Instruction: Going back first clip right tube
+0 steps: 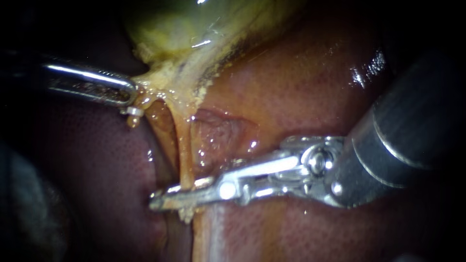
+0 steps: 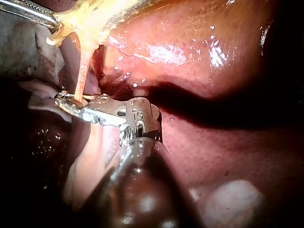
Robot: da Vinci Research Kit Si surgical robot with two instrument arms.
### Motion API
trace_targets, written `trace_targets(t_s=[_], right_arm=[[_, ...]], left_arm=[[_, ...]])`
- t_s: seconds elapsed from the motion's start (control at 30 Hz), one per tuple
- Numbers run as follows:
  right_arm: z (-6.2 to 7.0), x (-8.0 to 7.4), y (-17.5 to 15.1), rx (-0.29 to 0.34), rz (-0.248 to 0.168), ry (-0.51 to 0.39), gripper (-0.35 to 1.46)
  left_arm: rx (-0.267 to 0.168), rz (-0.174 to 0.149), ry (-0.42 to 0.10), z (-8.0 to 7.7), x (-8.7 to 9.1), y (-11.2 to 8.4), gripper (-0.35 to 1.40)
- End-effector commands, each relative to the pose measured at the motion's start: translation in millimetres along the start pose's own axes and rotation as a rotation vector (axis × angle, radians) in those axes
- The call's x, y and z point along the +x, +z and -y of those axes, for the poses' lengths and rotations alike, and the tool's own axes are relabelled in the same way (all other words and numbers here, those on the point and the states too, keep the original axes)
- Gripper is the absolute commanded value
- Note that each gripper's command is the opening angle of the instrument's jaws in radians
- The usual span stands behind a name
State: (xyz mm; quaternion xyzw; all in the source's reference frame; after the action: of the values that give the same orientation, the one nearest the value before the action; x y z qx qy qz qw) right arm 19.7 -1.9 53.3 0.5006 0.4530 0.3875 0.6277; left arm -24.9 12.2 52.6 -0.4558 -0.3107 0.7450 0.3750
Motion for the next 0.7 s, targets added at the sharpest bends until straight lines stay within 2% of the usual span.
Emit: trace_targets(t_s=[0.03, 0.57, 0.6, 0.67, 0.7], right_arm=[[0.0, 0.0, 0.0, 0.0, 0.0, 0.0, -0.35], [-0.4, -0.1, -0.2, -0.001, -0.002, -0.013, -0.35], [-0.5, -0.1, -0.1, -0.001, -0.002, -0.037, -0.2], [-1.1, -0.2, 0.1, 0.0, -0.001, -0.146, 0.13], [-1.4, -0.3, 0.2, -0.001, -0.001, -0.165, 0.21]], left_arm=[[0.001, 0.001, 0.0, 0.0, 0.0, 0.0, -0.35], [0.001, 0.001, 0.0, 0.0, 0.0, 0.0, -0.35], [0.001, 0.001, 0.0, 0.0, 0.0, 0.0, -0.35], [0.001, 0.001, 0.0, 0.1, 0.0, 0.0, -0.35], [0.001, 0.001, 0.0, 0.1, 0.0, 0.0, -0.35]])
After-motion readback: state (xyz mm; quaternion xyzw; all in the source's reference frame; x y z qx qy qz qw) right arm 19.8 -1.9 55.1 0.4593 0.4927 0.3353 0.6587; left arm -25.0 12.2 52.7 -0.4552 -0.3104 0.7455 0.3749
